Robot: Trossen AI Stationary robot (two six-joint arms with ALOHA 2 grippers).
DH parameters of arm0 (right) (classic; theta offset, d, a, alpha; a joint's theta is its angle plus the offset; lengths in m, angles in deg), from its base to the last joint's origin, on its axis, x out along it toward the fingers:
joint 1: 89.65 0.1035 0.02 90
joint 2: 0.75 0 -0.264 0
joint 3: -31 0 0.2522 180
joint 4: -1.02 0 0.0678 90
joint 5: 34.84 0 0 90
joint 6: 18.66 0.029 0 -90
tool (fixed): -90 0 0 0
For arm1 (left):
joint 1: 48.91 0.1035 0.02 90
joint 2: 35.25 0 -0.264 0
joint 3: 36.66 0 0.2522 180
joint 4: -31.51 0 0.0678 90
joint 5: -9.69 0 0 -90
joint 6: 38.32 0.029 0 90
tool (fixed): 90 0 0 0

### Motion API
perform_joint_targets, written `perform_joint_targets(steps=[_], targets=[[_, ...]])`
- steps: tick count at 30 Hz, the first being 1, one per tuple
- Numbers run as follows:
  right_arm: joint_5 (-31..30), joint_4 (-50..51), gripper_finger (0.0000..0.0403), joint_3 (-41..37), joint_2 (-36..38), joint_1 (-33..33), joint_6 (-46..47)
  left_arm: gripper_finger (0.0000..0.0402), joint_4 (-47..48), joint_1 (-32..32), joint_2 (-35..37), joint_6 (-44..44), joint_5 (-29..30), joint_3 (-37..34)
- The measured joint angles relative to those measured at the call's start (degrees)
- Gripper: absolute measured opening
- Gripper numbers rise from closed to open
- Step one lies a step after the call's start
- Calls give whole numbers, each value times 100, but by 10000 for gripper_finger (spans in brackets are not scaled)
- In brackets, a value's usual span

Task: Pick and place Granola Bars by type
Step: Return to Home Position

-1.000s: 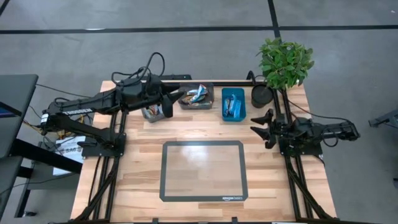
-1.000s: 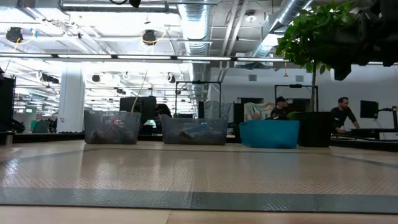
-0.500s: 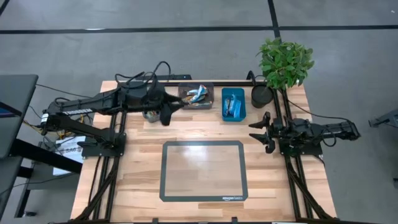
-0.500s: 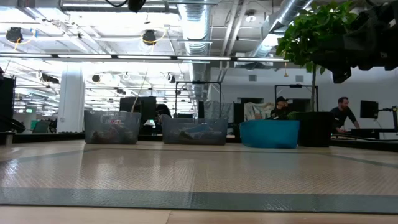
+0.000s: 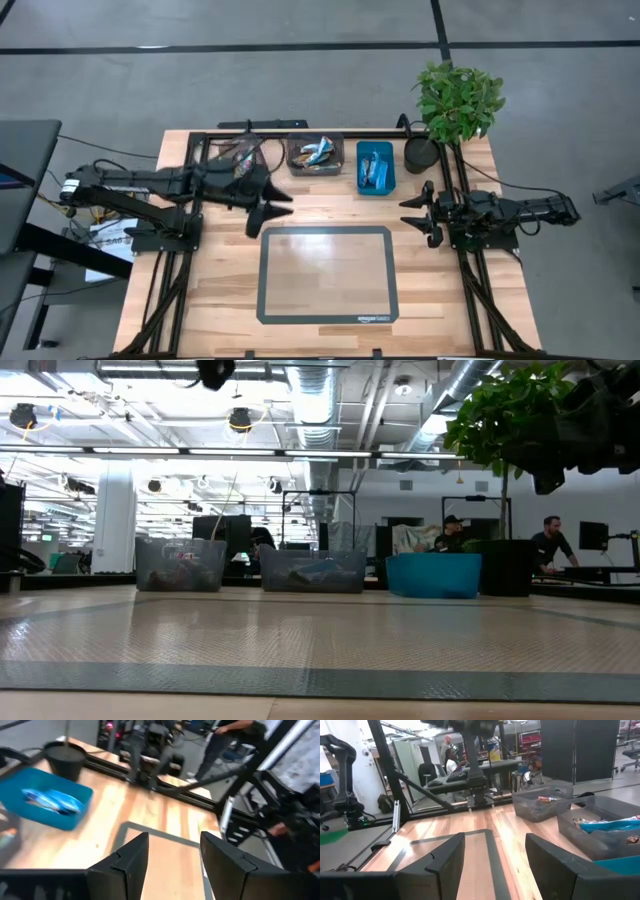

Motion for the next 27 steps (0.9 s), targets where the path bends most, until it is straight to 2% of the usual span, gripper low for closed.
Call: perform_joint_targets(steps=[8, 14, 20, 27], targets=[[-7, -4, 202, 0, 0, 0, 2, 171, -1365, -499, 1114, -155, -16, -2465], [-22, -7, 202, 0, 0, 0, 2, 171, -1756, -693, 1975, -263, -290, -3934], [-24, -9, 202, -2, 0, 0, 2, 171, -1936, -703, 2776, 189, -745, -4710], [-27, -9, 202, -4, 0, 0, 4, 171, -2174, -703, 3601, 638, -906, -5291]])
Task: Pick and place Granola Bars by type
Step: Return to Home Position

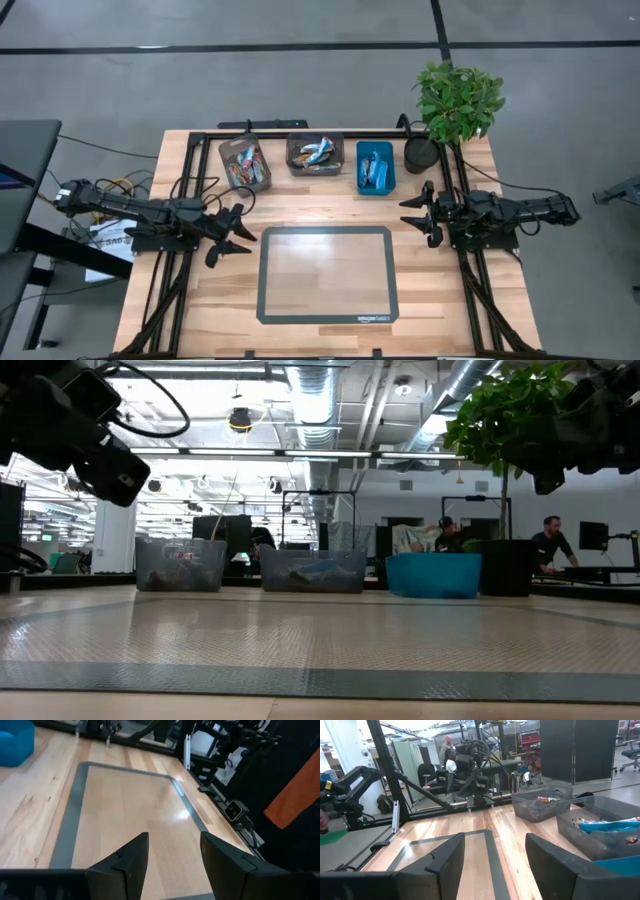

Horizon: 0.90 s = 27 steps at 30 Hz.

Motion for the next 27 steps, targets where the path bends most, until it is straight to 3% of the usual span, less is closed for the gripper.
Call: perform_joint_targets(steps=[11, 19, 27], targets=[[-10, -2, 202, 0, 0, 0, -1, 171, 151, 2, 1412, 572, -92, -444], [-11, -2, 202, 0, 0, -2, -1, 171, 503, 2, 2495, 801, 670, -451], [-22, -4, 202, 0, 2, 0, 0, 171, 462, 2, 2506, 903, 809, -454]])
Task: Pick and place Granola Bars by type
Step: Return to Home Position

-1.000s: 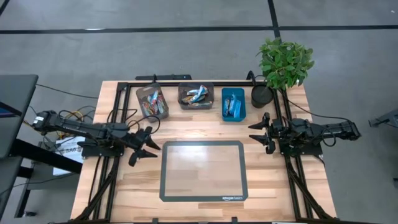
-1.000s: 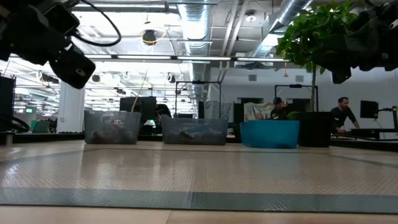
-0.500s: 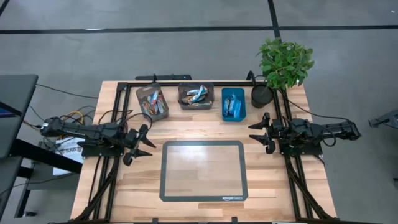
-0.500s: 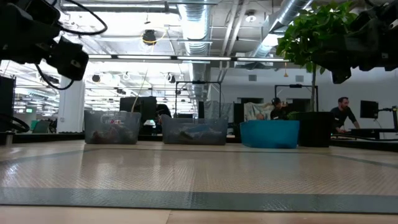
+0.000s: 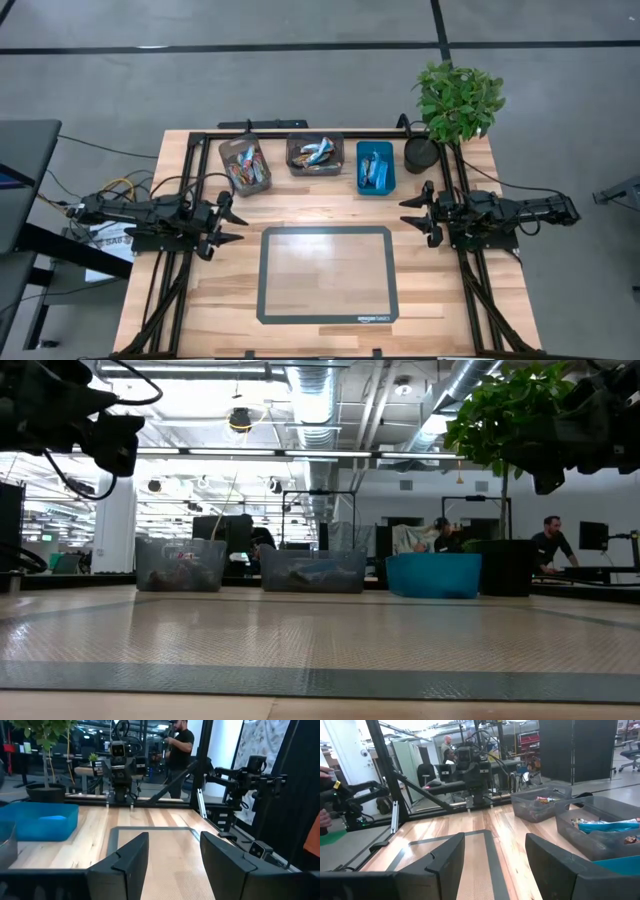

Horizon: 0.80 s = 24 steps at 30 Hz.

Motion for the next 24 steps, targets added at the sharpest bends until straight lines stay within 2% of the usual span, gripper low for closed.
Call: perform_joint_targets(steps=[24], targets=[[-9, 2, 202, -2, 0, -2, 0, 171, 72, 0, -26, -28, 7, -12]])
